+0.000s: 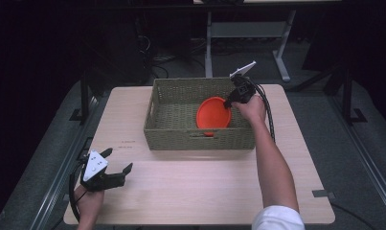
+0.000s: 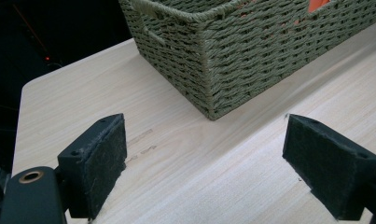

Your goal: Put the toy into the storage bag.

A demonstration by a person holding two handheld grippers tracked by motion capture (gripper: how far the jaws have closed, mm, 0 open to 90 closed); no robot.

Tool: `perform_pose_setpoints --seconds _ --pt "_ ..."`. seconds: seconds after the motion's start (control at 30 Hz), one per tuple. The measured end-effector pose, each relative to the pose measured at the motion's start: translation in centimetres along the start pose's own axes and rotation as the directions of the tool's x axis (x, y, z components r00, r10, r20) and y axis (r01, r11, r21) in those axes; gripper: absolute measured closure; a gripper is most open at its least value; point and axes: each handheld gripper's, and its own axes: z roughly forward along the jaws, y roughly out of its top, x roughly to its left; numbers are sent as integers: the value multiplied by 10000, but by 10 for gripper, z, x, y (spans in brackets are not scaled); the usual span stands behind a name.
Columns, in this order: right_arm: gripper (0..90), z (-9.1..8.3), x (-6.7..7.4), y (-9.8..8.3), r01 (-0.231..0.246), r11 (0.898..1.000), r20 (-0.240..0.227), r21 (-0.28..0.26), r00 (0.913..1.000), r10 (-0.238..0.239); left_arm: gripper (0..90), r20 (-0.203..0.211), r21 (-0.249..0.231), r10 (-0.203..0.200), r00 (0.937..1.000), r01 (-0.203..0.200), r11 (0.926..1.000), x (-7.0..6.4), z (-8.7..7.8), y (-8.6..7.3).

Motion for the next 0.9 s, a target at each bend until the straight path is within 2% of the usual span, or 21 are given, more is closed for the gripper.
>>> perform_pose_setpoints --seconds 0.1,0.27,0.5,0.7,0.83,0.9 --pt "760 1 -1 0 -21 10000 22 59 10000 21 130 8 -5 -13 10000 13 10000 0 0 0" --pt "716 4 0 -1 29 9994 351 347 9994 -41 130 14 18 42 10000 -42 10000 0 0 0" --pt "675 4 0 -1 22 9990 471 446 9989 -43 130 -7 12 47 10000 -47 10000 0 0 0" --pt "628 1 -2 -3 -101 9995 659 299 9978 81 130 1 1 43 10000 -43 10000 0 0 0" --pt "631 -4 -3 -3 -135 9998 459 129 9989 129 130 5 29 36 10000 -36 10000 -1 1 0" --pt "601 -6 -2 -4 -20 10000 386 16 9993 20 130 14 3 54 10000 -54 10000 -1 1 0"
